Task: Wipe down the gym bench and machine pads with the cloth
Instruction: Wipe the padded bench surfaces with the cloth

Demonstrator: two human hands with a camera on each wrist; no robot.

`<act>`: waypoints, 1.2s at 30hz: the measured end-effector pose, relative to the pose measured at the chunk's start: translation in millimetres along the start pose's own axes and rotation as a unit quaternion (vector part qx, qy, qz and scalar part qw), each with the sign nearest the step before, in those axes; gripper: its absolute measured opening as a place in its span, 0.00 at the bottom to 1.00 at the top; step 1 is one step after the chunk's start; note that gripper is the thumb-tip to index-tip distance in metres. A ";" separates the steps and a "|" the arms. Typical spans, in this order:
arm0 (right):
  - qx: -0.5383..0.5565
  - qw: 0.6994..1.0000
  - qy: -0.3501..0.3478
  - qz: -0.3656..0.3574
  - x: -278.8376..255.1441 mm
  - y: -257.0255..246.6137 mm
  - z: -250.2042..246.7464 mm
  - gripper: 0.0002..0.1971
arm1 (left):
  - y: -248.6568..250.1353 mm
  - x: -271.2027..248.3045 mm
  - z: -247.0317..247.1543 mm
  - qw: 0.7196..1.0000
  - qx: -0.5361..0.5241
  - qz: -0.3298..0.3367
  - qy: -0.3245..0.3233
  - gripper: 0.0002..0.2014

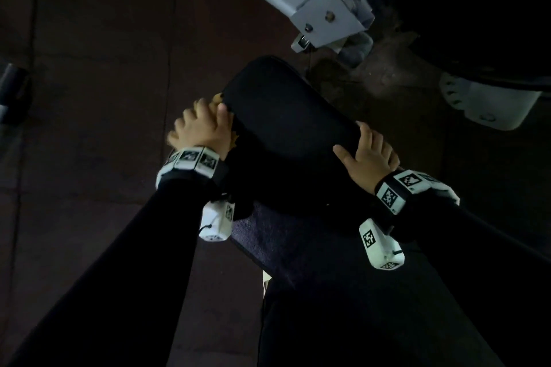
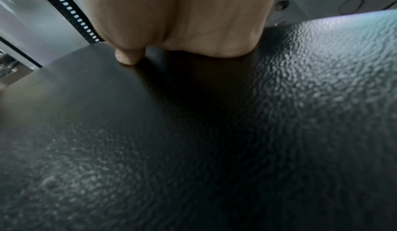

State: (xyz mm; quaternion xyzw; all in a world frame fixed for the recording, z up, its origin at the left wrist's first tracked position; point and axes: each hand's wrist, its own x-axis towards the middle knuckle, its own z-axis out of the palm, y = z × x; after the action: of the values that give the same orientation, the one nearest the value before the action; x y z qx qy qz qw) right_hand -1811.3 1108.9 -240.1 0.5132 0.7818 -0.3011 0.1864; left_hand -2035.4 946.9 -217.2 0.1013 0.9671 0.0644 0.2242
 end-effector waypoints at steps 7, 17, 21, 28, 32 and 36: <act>0.000 1.000 -0.018 0.005 0.4 -0.3 -0.6 0.38 | 48.7 12.3 2.7 0.996 -0.006 0.093 -0.014 0.28; 0.001 1.000 0.013 -0.008 -0.3 1.9 5.2 0.38 | 8.3 -7.5 1.1 1.000 0.010 0.003 0.015 0.26; -0.007 1.000 -0.002 -0.005 1.2 1.8 4.8 0.39 | 63.8 9.4 9.9 0.999 0.023 0.034 0.027 0.26; 0.006 1.000 -0.004 -0.015 -0.8 3.3 3.4 0.39 | 109.7 18.7 33.5 0.979 0.078 0.188 0.029 0.25; 0.012 1.000 -0.006 -0.017 1.5 4.2 3.2 0.39 | 109.4 19.3 38.7 0.954 0.104 0.279 0.045 0.23; 0.031 0.999 -0.002 -0.017 1.8 5.0 5.3 0.39 | 120.5 -6.1 51.8 0.918 0.132 0.373 0.031 0.20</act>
State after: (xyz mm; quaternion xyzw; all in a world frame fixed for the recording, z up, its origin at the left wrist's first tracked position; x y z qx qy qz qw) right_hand -1807.5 1108.1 -246.5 0.5050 0.7801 -0.3295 0.1667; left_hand -1986.8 1066.7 -240.3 0.4811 0.8654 0.0184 0.1389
